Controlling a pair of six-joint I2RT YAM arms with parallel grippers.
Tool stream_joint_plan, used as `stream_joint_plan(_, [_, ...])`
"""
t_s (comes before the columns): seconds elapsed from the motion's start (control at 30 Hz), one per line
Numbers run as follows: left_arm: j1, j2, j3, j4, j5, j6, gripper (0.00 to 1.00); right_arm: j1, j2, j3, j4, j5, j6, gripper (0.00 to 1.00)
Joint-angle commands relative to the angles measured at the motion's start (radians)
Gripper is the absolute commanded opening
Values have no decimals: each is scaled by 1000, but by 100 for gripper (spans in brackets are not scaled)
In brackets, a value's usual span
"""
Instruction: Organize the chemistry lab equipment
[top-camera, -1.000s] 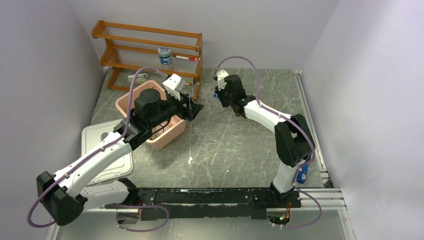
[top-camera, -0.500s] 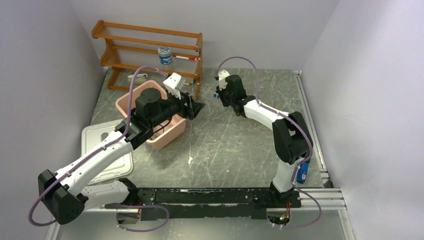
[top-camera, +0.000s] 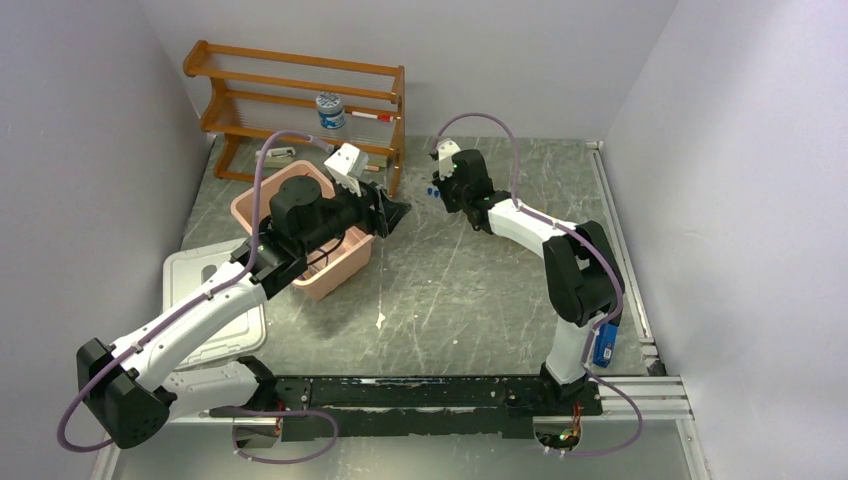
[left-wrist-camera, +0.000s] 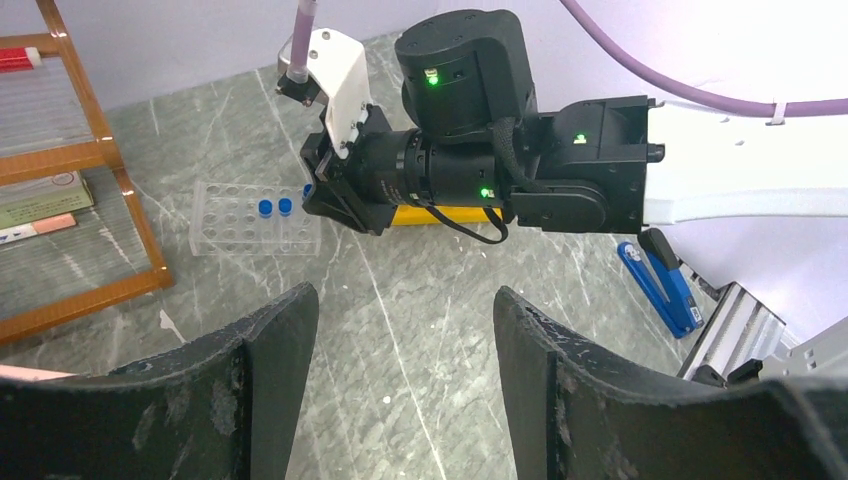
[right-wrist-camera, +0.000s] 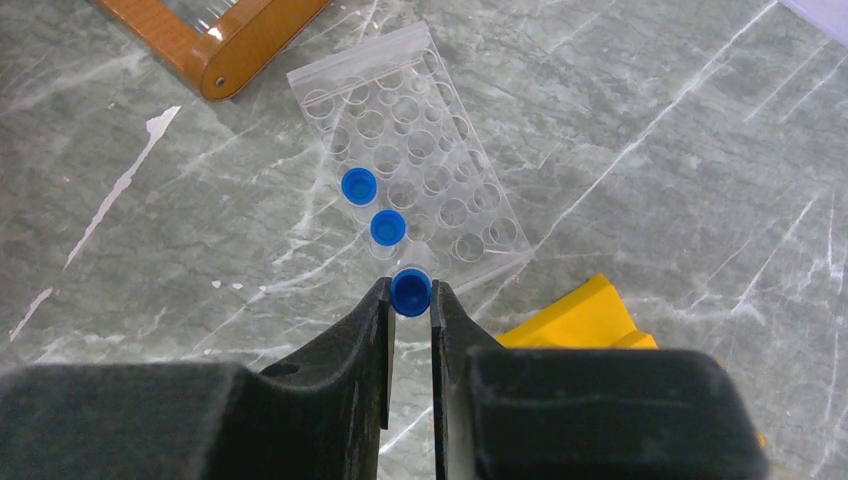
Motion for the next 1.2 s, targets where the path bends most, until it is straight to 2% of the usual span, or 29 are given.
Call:
stream_joint_plan(0.0, [-4, 11, -5, 49, 22, -10, 69, -14, 17, 13, -66, -6, -8, 1])
stream_joint_plan(0.37, [-5, 29, -1, 60, 23, -22, 68, -30, 0, 41, -154, -132, -15, 1])
stream_joint_plan(0.8, [-5, 45, 9, 65, 33, -16, 68, -33, 6, 115, -255, -101, -18, 1])
stream_joint_plan(1.17, [-4, 45, 12, 55, 30, -3, 68, -32, 98, 190, -307, -100, -15, 4])
